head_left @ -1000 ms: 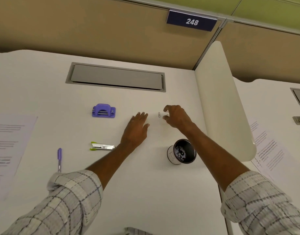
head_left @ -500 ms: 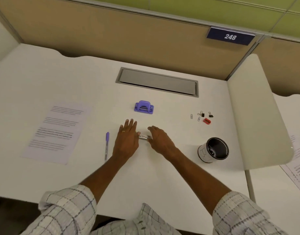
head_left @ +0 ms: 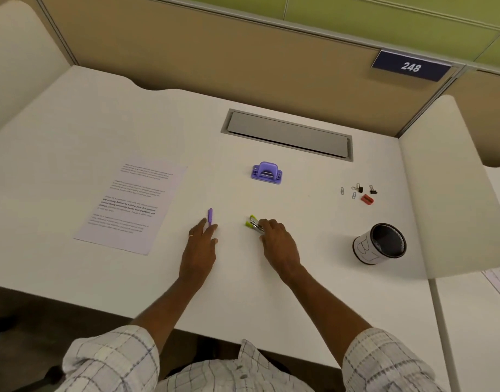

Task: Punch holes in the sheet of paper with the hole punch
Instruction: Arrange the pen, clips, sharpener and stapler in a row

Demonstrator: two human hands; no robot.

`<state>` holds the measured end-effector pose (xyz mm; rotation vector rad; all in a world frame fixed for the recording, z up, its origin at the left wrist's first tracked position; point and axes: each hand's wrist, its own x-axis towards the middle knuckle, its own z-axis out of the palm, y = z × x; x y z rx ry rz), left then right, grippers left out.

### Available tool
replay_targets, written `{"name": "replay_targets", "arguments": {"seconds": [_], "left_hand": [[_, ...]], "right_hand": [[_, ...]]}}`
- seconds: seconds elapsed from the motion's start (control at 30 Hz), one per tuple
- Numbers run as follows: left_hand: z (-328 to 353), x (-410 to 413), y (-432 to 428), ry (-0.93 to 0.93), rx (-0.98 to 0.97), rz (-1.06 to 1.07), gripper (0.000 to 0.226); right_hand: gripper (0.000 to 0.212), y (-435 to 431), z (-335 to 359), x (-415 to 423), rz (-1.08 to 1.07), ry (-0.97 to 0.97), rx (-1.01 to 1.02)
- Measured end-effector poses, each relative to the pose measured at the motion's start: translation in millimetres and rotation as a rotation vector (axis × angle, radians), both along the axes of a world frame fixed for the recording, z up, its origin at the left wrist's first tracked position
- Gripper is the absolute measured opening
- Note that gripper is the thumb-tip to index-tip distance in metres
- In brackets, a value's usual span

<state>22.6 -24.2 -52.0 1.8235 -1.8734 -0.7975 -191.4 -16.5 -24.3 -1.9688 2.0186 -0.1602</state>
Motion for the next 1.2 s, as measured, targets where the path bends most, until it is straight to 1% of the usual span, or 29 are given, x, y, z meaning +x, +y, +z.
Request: {"name": "replay_targets", "arguments": {"seconds": [0.07, 0.13, 0.2, 0.37, 0.5, 0.73, 0.83, 0.93, 1.07, 1.2], "left_hand": [[0.6, 1.0, 3.4, 0.035, -0.037, 0.000, 0.038], [2.0, 0.6, 4.4, 0.047, -0.055, -0.008, 0.037], [5.7, -2.9, 3.3, 0.080, -0.041, 0.011, 0.038], [16.8, -29.3, -2.2, 0.217, 0.057, 0.080, 0.037], [25.0, -66.3, -9.4, 0.301, 0.108, 0.100, 0.039], [47.3, -152.8, -33.3, 0.388, 0.126, 0.147, 0.036], [58.3, -194.0, -46.1, 0.443, 0.151, 0.161, 0.035], [67.4, -234.5, -59.4, 0.491, 0.187, 0.127, 0.036], [71.4, -279.9, -77.5, 0.489, 0.168, 0.054, 0.031], [69.3, -314.8, -99.6, 0.435, 0.153, -0.008, 0.028]], "right_hand": [[0.026, 7.8, -0.3, 4.6, -0.041, -0.008, 0.003], [0.024, 14.8, -0.5, 8.5, -0.073, -0.023, -0.002], [0.026, 20.3, -0.5, 10.6, -0.101, -0.048, -0.006], [0.044, 20.3, 8.5, 1.6, -0.147, -0.054, -0.040], [0.039, 8.3, 26.5, -23.9, -0.197, -0.056, -0.082], [0.035, -22.4, 65.0, -103.5, -0.186, 0.044, -0.105], [0.029, -34.4, 77.2, -149.7, -0.216, 0.091, -0.085], [0.025, -44.7, 82.7, -196.2, -0.231, 0.181, -0.058], [0.024, -55.2, 81.5, -250.1, -0.363, 0.154, -0.034], [0.026, -66.7, 78.4, -291.4, -0.478, 0.150, -0.001]]}}
